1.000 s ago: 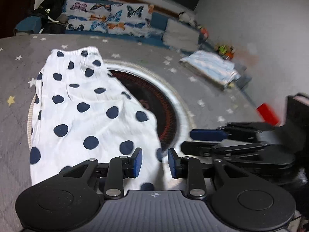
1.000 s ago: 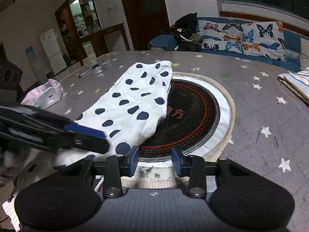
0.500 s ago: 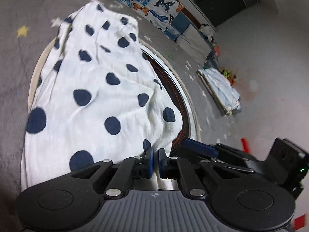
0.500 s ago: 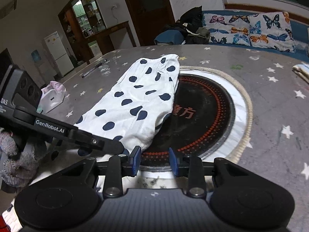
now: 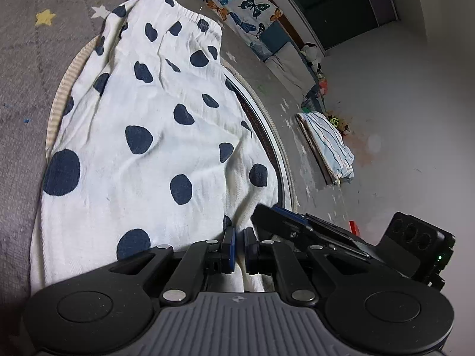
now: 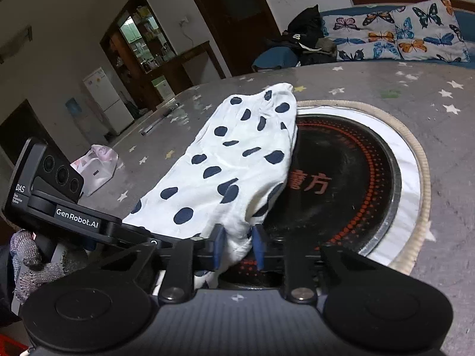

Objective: Fold clothes
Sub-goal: 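Grasp the pants cuff end with the right gripper and lift it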

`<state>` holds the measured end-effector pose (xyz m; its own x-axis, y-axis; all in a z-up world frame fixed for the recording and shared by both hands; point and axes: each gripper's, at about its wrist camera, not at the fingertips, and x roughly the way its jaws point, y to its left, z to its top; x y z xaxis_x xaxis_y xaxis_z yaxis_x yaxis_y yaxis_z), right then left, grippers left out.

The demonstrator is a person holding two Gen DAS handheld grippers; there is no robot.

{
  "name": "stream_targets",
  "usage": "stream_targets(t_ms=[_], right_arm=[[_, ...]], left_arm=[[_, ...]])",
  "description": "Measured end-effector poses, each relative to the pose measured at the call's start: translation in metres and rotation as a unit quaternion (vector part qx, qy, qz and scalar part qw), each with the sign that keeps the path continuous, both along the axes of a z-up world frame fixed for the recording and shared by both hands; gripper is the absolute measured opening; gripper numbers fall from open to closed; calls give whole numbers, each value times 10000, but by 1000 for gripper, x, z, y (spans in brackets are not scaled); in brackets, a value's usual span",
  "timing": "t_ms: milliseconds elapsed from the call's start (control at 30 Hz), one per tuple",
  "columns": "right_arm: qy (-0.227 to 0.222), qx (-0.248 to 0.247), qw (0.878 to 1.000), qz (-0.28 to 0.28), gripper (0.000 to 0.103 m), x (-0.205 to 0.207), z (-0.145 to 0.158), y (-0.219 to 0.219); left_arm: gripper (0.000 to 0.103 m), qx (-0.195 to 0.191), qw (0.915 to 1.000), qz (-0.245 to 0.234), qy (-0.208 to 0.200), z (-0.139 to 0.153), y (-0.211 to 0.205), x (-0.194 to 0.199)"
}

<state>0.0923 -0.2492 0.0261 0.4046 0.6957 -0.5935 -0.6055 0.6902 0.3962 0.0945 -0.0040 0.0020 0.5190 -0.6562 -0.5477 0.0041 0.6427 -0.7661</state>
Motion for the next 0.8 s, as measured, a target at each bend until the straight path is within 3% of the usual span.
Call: stream_targets(t_ms=[233, 367, 600, 800], right_arm=[[-599, -586, 9963, -212, 4, -13, 19, -4], [-519, -800, 9948, -367, 4, -11, 13, -10], [-619, -862, 9921, -670, 9, -11, 21, -19], [-817, -665, 9938, -344, 10, -11, 33, 0]], left_arm=[[16, 330, 9991, -25, -255, 14, -1, -8], [15, 455, 9986, 93, -239, 15, 11, -18], [16, 621, 9968, 313, -382, 31, 34, -27], [16, 840, 9946, 482, -379, 33, 37, 3]])
